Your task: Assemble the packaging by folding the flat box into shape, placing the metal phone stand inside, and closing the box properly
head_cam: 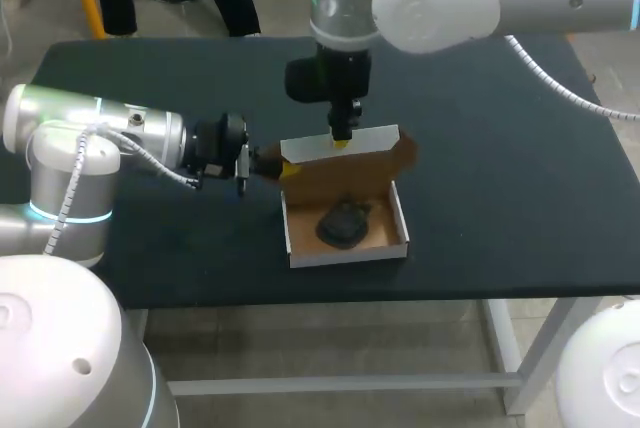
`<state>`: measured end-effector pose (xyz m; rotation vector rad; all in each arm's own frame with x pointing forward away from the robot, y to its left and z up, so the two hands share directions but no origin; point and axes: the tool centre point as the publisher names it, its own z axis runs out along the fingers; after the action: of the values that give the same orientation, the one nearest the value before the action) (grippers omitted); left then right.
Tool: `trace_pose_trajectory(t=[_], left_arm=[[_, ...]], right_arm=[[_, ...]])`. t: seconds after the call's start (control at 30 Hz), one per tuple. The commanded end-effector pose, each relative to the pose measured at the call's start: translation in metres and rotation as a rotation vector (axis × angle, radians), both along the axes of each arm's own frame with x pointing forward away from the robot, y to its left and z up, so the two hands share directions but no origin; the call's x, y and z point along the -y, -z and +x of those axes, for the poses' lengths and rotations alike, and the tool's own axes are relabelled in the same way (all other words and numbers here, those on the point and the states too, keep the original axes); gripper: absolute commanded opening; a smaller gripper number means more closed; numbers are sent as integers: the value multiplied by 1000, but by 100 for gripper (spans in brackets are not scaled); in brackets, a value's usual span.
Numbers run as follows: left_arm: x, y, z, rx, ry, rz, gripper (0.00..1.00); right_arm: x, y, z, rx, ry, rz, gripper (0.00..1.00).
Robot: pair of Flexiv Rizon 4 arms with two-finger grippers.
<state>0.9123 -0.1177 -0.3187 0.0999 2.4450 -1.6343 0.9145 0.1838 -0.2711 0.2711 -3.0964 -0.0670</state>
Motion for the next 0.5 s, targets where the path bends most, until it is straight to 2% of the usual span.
trace_pose_trajectory(t=[0.03, 0.2, 0.23, 0.27, 0.3, 0.5], left_arm=[[1, 1, -2, 1, 2, -2, 0], [1, 1, -2, 1, 2, -2, 0], [1, 1, -2, 1, 2, -2, 0], [1, 1, -2, 1, 2, -2, 0], [1, 1, -2, 1, 2, -2, 0], [1, 1, -2, 1, 2, -2, 0]], right_arm=[[-2, 1, 3, -10, -3, -10, 0], [0, -2, 1, -5, 1, -4, 0], [1, -4, 1, -6, 2, 0, 36], [2, -6, 0, -2, 4, 6, 82], [2, -8, 0, -1, 4, 16, 100], [9, -28, -1, 28, 37, 42, 100]])
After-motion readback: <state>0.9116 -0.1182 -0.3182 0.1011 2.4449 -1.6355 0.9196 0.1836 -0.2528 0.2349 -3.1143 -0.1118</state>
